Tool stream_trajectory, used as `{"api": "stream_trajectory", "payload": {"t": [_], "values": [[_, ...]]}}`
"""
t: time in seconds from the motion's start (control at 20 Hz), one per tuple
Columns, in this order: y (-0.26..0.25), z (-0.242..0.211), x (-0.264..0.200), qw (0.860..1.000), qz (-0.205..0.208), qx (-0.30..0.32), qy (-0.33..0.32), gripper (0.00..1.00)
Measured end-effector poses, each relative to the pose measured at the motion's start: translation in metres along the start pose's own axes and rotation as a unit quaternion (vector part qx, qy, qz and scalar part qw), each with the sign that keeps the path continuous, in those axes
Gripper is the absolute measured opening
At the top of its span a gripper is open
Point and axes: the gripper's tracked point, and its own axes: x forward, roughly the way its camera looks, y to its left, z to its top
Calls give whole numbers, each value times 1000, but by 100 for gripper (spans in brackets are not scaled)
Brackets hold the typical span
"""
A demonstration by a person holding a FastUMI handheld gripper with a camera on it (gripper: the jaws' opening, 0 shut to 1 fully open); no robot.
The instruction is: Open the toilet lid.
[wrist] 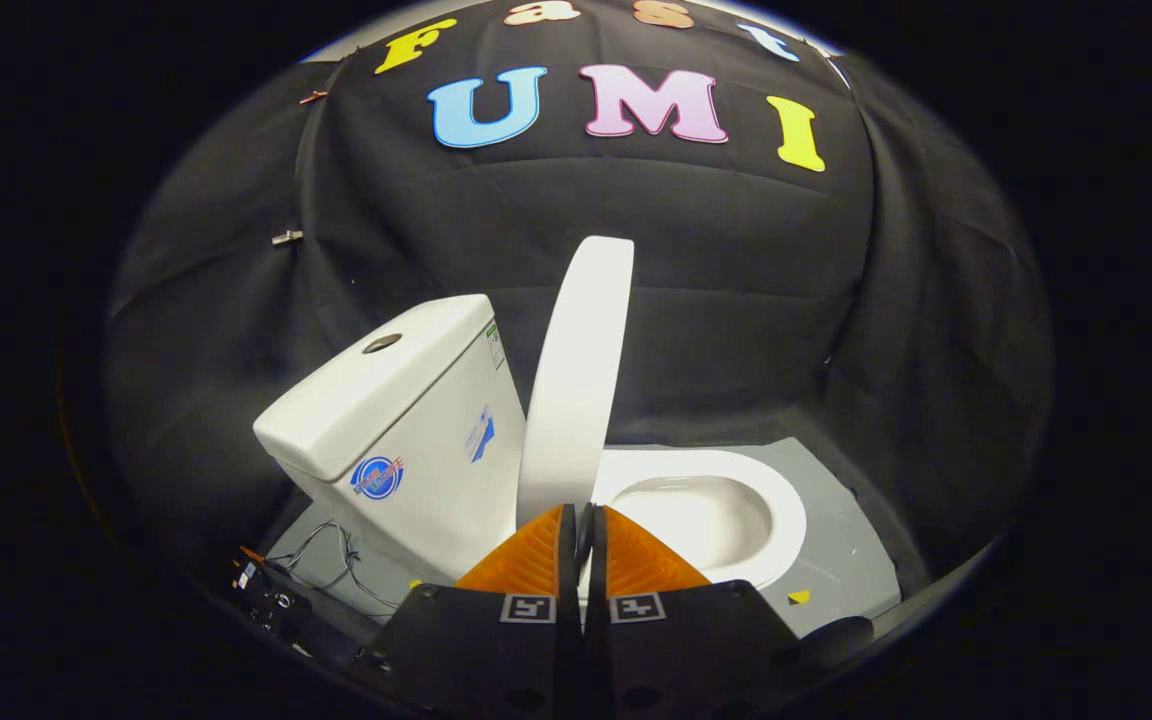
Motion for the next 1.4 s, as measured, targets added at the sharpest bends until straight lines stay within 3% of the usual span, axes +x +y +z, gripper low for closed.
{"api": "stream_trajectory", "payload": {"t": [0.7,1.4], "values": [[67,3,6,996,5,-87,-14,5],[116,7,11,995,29,-98,-15,8]]}}
